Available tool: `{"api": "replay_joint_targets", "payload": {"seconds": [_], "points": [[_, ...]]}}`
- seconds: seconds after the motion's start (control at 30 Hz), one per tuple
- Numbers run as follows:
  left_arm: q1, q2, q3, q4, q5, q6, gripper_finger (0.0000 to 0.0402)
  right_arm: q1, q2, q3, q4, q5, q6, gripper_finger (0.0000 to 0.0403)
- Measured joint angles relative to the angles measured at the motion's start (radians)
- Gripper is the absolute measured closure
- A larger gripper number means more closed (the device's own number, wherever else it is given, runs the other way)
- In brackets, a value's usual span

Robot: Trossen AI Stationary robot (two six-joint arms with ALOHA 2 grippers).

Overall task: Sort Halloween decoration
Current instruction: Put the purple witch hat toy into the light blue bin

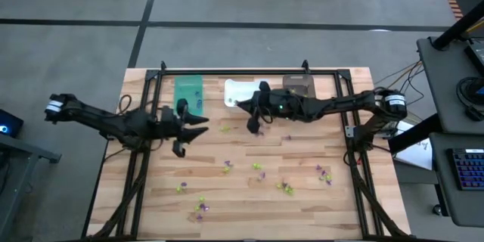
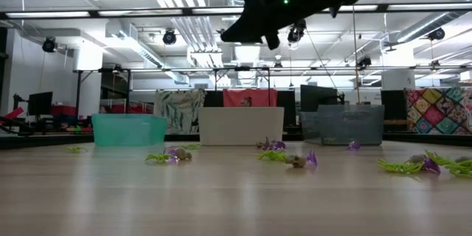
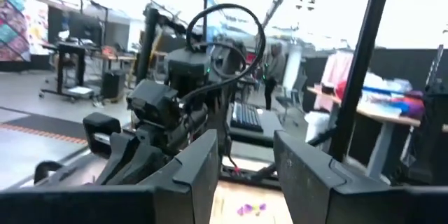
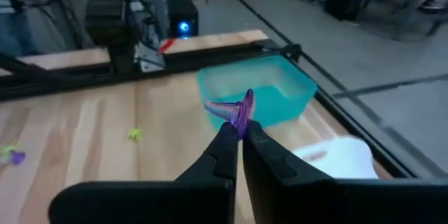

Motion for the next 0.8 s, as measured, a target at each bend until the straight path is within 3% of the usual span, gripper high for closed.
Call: {"api": "replay_joint_targets", "payload": {"seconds": [0.1, 0.3, 0.8], "points": [[0.0, -0.058, -0.026, 0.0, -0.021, 0.0, 0.0278, -0.024, 0.056, 0.049, 0.023, -0.054, -0.011, 0.0394], [0.001, -0.126, -0.052, -0.001, -0.023, 0.016, 0.0278, -0.048, 0.212, 0.207, 0.045, -0.06, -0.088, 0.0394], [0.001, -0.166, -0.062, -0.036, -0.023, 0.019, 0.0278, -0.102, 0.641, 0.717, -0.035, -0.06, -0.141, 0.0394]]}}
